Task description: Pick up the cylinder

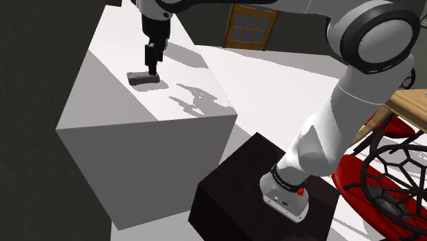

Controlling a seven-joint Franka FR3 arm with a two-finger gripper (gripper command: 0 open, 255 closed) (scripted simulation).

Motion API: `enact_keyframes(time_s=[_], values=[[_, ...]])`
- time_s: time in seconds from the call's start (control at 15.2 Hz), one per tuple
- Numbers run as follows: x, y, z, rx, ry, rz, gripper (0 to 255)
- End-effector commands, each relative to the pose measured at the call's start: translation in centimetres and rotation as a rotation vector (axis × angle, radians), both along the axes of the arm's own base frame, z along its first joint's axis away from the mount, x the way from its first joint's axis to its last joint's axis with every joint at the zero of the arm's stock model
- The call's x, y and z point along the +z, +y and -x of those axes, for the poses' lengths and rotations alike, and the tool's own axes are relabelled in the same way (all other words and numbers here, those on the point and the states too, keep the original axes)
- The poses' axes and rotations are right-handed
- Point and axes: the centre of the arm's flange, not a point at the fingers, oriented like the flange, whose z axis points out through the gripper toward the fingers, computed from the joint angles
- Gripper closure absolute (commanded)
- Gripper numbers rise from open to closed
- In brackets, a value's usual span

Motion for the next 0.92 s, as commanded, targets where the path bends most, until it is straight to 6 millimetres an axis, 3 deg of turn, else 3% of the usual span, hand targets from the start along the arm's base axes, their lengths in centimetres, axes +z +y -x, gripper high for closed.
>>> enact_keyframes(time_s=[0.0,0.33,0.46,0.53,0.86], values=[[-0.9,0.3,-0.2,0.01,-0.001,-0.001,0],[-3.8,0.3,-0.2,0.01,-0.001,-0.001,0],[-3.8,0.3,-0.2,0.01,-0.001,-0.001,0],[-3.7,0.3,-0.1,0.01,-0.001,-0.001,255],[-3.7,0.3,-0.1,0.01,-0.001,-0.001,255]])
